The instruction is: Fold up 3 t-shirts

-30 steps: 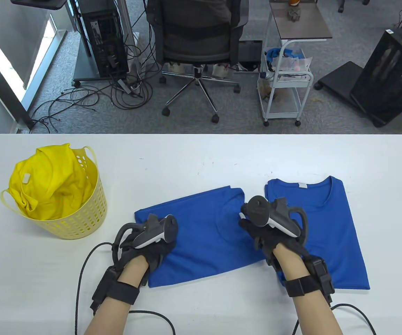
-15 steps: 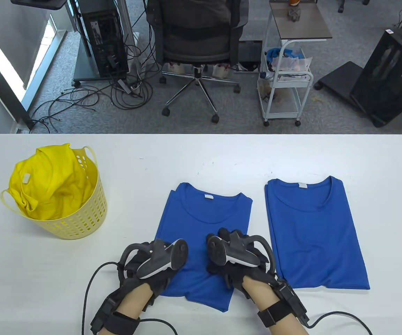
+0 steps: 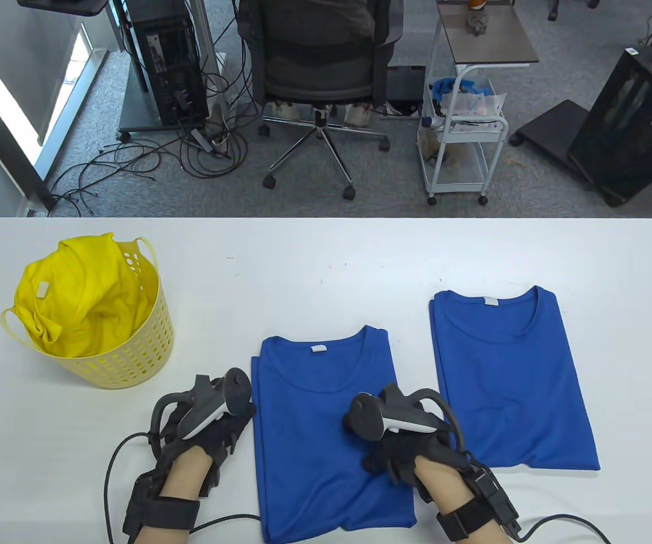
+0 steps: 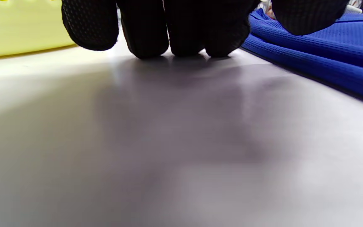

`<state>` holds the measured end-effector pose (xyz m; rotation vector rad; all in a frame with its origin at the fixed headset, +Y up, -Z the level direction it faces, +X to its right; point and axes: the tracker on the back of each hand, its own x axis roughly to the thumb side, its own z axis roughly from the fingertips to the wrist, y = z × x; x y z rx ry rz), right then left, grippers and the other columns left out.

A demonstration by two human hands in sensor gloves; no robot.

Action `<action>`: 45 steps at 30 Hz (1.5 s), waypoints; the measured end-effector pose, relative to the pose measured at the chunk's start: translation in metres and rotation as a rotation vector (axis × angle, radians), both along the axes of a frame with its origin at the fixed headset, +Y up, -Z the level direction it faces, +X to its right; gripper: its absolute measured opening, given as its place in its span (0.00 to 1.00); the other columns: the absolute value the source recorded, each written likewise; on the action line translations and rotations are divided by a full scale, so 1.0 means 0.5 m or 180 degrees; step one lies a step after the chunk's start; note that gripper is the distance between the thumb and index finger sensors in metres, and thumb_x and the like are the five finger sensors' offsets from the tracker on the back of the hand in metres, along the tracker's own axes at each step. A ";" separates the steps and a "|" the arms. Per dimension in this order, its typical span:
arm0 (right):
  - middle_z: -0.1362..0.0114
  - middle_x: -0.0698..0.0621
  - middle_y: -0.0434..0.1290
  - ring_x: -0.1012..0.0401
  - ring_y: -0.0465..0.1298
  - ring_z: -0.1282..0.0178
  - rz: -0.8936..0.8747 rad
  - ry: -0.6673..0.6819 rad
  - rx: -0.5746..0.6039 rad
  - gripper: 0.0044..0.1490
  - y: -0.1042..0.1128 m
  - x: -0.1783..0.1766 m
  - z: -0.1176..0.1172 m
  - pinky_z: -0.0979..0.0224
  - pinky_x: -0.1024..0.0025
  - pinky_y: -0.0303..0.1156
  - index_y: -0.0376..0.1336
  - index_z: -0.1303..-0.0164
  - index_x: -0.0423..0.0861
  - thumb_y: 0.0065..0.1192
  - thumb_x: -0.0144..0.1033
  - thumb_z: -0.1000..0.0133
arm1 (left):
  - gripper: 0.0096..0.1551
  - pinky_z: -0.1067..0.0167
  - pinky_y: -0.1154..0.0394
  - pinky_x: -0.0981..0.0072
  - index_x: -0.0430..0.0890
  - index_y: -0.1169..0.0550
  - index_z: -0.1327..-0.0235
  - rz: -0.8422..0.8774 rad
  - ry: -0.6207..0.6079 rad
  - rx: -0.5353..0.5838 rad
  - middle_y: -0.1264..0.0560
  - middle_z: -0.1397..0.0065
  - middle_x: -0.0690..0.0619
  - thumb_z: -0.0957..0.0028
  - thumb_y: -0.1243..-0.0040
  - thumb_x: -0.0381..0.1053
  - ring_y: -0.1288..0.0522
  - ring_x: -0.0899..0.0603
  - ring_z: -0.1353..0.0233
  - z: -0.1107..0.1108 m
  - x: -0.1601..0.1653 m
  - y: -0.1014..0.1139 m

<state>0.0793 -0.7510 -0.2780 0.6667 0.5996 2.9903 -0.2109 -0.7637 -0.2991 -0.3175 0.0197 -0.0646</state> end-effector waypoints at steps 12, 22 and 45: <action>0.20 0.37 0.50 0.34 0.52 0.23 0.0259 -0.1638 0.0413 0.46 -0.019 0.039 -0.110 0.26 0.34 0.52 0.67 0.37 0.38 0.60 0.61 0.55 | 0.50 0.25 0.37 0.44 0.46 0.36 0.29 0.0330 0.0843 -0.0678 0.44 0.21 0.45 0.60 0.48 0.74 0.46 0.35 0.20 -0.075 0.081 -0.005; 0.21 0.36 0.49 0.34 0.53 0.24 0.0008 -0.1639 0.0299 0.33 -0.035 -0.003 -0.108 0.26 0.34 0.54 0.65 0.43 0.38 0.64 0.46 0.51 | 0.29 0.27 0.35 0.44 0.50 0.25 0.43 0.0300 0.0750 -0.0358 0.40 0.24 0.49 0.55 0.42 0.62 0.42 0.39 0.21 -0.070 0.123 -0.006; 0.41 0.48 0.75 0.59 0.85 0.53 -0.1359 -0.1854 0.0920 0.29 0.044 0.086 -0.065 0.49 0.61 0.83 0.60 0.44 0.49 0.70 0.40 0.53 | 0.34 0.45 0.20 0.56 0.57 0.38 0.36 0.1763 0.0526 0.0597 0.24 0.41 0.57 0.55 0.39 0.52 0.19 0.52 0.47 -0.024 0.090 0.031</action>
